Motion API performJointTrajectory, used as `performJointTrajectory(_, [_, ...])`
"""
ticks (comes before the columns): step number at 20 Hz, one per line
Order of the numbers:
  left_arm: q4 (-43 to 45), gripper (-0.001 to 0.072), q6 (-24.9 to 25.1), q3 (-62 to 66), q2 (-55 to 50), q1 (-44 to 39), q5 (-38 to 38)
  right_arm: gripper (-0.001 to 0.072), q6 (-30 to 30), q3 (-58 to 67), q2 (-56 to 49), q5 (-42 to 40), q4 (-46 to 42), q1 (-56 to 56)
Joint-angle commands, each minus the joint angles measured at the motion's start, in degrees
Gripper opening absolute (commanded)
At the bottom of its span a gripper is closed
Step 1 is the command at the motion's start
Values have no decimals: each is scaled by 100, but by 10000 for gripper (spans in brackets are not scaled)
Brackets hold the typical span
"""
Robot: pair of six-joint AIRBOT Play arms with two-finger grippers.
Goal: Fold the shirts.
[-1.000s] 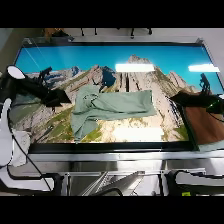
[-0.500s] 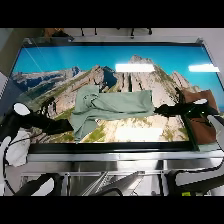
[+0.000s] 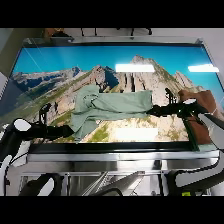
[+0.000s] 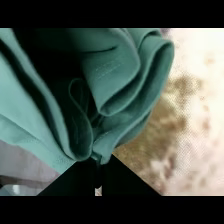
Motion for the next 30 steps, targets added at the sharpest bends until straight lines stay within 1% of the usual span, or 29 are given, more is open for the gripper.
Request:
performJointTrajectory(1, [-437,700,157,-74,-476,-4,485,17,-11,4,68,0,79,28])
performJointTrajectory(3, [-435,700,219,-68,-955,-2,730,17,-11,4,94,70,76,28])
performJointTrajectory(5, [-450,700,304,24,-1425,-4,778,17,-7,4,107,87,76,28])
performJointTrajectory(7, [-831,698,592,168,-1847,-4,769,17,11,4,125,85,81,28])
performJointTrajectory(9, [-1508,473,1080,289,-2192,-4,763,17,13,4,149,87,164,28])
performJointTrajectory(10, [-1687,351,1202,365,-2321,-2,752,17,13,4,173,87,184,26])
performJointTrajectory(11, [-1657,106,1204,479,-2391,-2,671,17,22,4,223,125,188,26])
performJointTrajectory(12, [-1574,21,1217,608,-2391,-2,542,17,55,4,293,208,188,20])
performJointTrajectory(14, [-1580,20,1213,872,-2140,11,267,17,52,28,586,459,282,-46])
performJointTrajectory(16, [-1644,20,1082,1416,-1541,98,-96,16,52,332,1123,914,695,-260])
performJointTrajectory(18, [-1709,20,752,2347,-796,262,-579,16,50,1067,1812,1408,1580,-662])
performJointTrajectory(19, [-1908,20,671,2922,-431,393,-723,15,50,1606,2164,1578,2166,-922])
performJointTrajectory(21, [-2426,20,496,4323,223,789,-640,15,52,2837,2723,1606,3145,-1440])
performJointTrajectory(22, [-2562,20,461,5093,461,1025,-487,15,52,3477,2929,1497,3423,-1683])
performJointTrajectory(24, [-2531,20,304,6636,835,1622,-98,15,57,4710,3239,994,3438,-2048])
performJointTrajectory(26, [-2461,20,275,7790,1027,2341,87,14,55,5595,3429,507,3414,-2251])
performJointTrajectory(27, [-2465,20,278,8214,1067,2756,66,14,55,5906,3491,398,3375,-2302])
performJointTrajectory(29, [-2542,20,280,8671,1056,3451,-195,14,57,6153,3530,389,3294,-2308])
performJointTrajectory(30, [-2540,20,267,8719,1016,3580,-308,15,146,6144,3504,455,3272,-2308])
